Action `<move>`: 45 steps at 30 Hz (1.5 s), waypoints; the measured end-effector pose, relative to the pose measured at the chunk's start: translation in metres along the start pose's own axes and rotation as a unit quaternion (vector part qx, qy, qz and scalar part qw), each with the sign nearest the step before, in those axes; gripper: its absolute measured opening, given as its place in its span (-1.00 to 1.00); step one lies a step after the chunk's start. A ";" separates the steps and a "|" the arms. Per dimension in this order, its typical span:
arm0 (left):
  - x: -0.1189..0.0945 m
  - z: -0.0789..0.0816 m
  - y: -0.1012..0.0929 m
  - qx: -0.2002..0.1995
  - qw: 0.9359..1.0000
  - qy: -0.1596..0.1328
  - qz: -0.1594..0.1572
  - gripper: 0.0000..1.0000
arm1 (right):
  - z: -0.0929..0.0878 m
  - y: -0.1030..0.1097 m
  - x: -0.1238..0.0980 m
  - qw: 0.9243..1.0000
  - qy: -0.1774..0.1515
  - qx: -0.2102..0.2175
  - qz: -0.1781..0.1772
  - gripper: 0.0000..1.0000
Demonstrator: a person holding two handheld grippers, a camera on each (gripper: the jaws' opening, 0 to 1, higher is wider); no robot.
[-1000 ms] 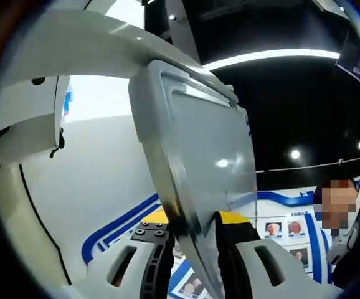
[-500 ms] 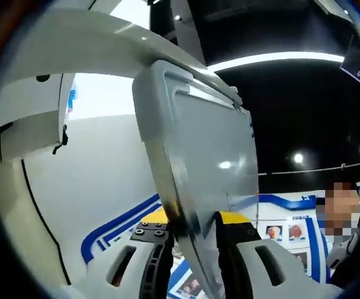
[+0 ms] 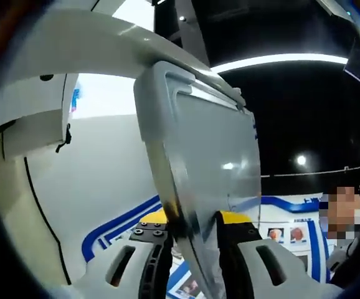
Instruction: Wipe the writing off the whiteboard with the eraser
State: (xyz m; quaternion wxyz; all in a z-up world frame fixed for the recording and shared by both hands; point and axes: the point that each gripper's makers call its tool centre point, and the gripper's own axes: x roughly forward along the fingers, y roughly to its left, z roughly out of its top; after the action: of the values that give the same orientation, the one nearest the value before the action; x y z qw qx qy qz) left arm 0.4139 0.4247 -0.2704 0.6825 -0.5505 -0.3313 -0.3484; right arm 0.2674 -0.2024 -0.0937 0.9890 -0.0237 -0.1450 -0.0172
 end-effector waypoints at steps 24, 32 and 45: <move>0.001 0.001 0.000 -0.003 1.000 -0.004 0.003 -0.38 | 0.024 -0.039 0.046 0.999 -0.027 0.001 -0.030 0.41; 0.000 0.002 0.001 -0.012 1.000 -0.011 0.003 -0.38 | 0.030 -0.067 0.057 0.998 -0.035 0.019 -0.054 0.36; 0.002 -0.003 -0.006 -0.022 1.000 -0.011 0.004 -0.38 | 0.036 -0.087 0.076 0.996 -0.046 0.030 -0.063 -0.17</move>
State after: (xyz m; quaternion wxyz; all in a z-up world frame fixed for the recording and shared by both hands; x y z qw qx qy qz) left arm 0.4104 0.4209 -0.2661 0.6682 -0.5703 -0.3287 -0.3467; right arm 0.3265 -0.2898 -0.0335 0.9784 0.0148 -0.1923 -0.0738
